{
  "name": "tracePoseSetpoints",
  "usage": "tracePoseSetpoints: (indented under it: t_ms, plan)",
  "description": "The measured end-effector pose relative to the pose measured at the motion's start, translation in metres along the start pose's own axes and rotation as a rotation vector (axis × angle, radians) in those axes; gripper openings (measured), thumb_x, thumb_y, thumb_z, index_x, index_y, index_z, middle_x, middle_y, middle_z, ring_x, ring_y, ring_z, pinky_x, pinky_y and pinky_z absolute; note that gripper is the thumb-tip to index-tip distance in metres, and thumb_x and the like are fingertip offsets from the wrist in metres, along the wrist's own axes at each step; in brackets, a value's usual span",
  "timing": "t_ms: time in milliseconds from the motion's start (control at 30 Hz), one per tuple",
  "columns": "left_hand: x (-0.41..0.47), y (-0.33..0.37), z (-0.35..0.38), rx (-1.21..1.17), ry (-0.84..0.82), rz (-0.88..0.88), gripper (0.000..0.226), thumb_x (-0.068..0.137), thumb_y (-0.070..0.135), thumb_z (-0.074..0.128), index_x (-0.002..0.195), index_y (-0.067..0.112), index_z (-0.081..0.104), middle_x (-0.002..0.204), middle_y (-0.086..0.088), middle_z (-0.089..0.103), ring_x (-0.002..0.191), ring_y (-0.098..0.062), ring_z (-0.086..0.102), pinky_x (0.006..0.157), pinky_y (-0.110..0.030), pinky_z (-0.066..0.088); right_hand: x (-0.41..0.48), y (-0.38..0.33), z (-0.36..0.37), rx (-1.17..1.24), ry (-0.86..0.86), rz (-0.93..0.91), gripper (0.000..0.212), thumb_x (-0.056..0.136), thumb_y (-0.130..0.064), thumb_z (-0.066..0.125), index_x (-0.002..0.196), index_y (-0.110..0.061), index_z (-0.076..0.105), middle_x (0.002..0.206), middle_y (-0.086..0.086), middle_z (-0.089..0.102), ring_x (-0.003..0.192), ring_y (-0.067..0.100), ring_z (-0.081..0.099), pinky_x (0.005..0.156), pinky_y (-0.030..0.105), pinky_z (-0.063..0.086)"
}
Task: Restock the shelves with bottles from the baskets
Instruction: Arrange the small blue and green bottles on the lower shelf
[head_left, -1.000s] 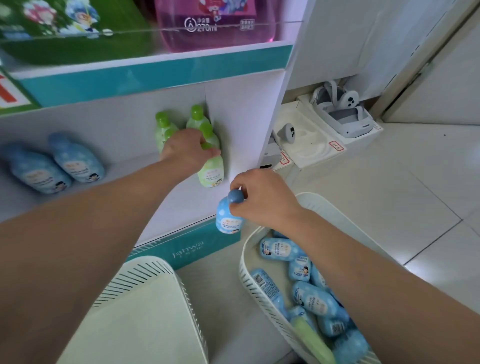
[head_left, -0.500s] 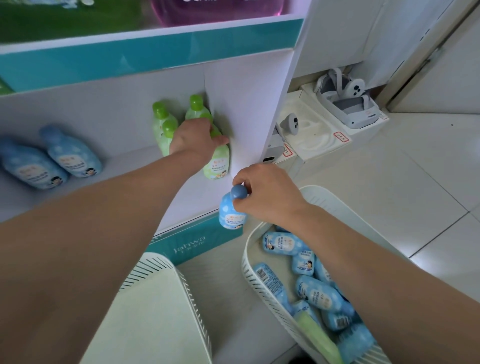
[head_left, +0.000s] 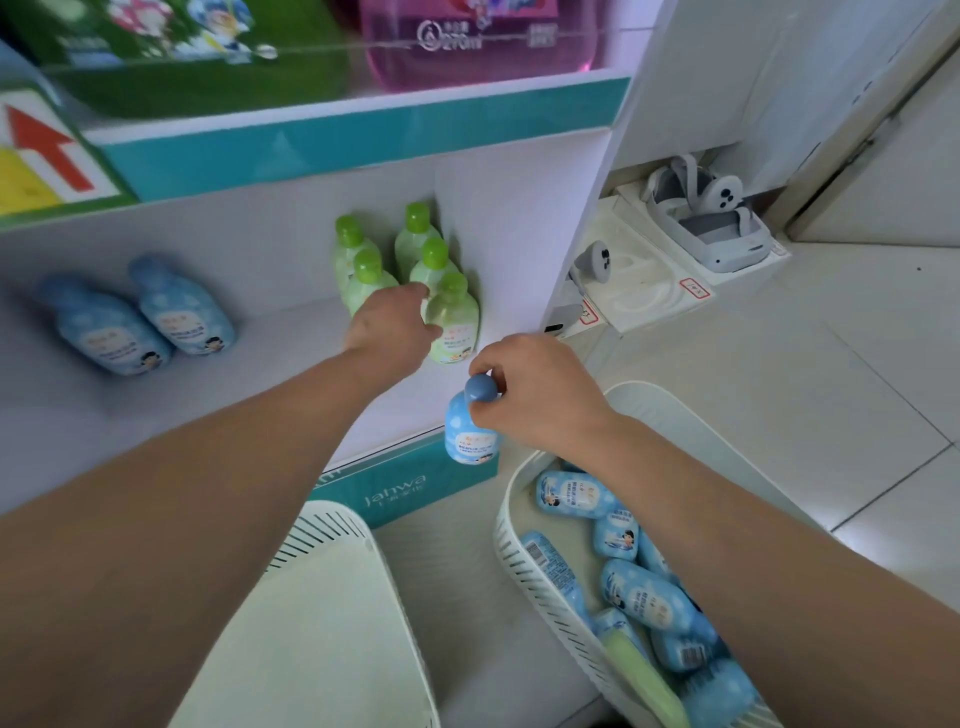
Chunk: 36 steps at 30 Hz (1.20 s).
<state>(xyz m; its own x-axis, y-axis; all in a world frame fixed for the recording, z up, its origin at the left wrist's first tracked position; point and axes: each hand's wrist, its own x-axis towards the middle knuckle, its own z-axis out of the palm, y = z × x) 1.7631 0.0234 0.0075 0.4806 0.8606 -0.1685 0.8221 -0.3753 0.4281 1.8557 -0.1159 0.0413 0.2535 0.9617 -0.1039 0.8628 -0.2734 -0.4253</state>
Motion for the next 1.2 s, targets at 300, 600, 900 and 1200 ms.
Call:
tracePoseSetpoints:
  t_ms: [300,600,900,1200]
  plan:
    - [-0.051,-0.065,-0.008,0.166,-0.078,-0.063,0.034,0.092,0.034,0.057,0.122,0.021,0.059,0.121,-0.002,0.061,0.115,-0.022,0.053,0.095,-0.031,0.042,0.007,-0.039,0.004,-0.043,-0.022,-0.111,0.020,0.072,-0.023,0.066,0.092,-0.018,0.070,0.087,-0.001,0.063,0.082,0.018,0.055,0.070,0.027,0.044]
    - [-0.098,-0.141,-0.032,0.202,-0.089,-0.173,0.031,0.090,0.033,0.060,0.119,0.020,0.060,0.116,-0.002,0.063,0.108,-0.021,0.057,0.091,-0.030,0.046,0.036,-0.105,0.017,-0.042,-0.028,-0.236,0.016,0.070,-0.022,0.067,0.086,-0.018,0.071,0.078,-0.003,0.063,0.074,0.016,0.053,0.061,0.024,0.035]
    - [-0.092,-0.175,-0.048,0.156,-0.017,-0.231,0.030,0.090,0.031,0.059,0.118,0.018,0.061,0.118,-0.005,0.062,0.112,-0.026,0.056,0.095,-0.032,0.046,0.108,-0.154,0.051,-0.142,0.042,-0.295,0.009,0.078,-0.021,0.062,0.076,-0.013,0.059,0.081,0.005,0.057,0.080,0.027,0.056,0.059,0.027,0.029]
    - [-0.089,-0.195,-0.048,0.159,-0.026,-0.240,0.027,0.092,0.030,0.057,0.115,0.017,0.062,0.114,-0.004,0.063,0.106,-0.024,0.057,0.092,-0.031,0.048,0.165,-0.170,0.086,-0.073,0.097,-0.238,0.026,0.090,-0.018,0.049,0.067,-0.021,0.038,0.107,0.010,0.062,0.100,0.028,0.056,0.070,0.027,0.032]
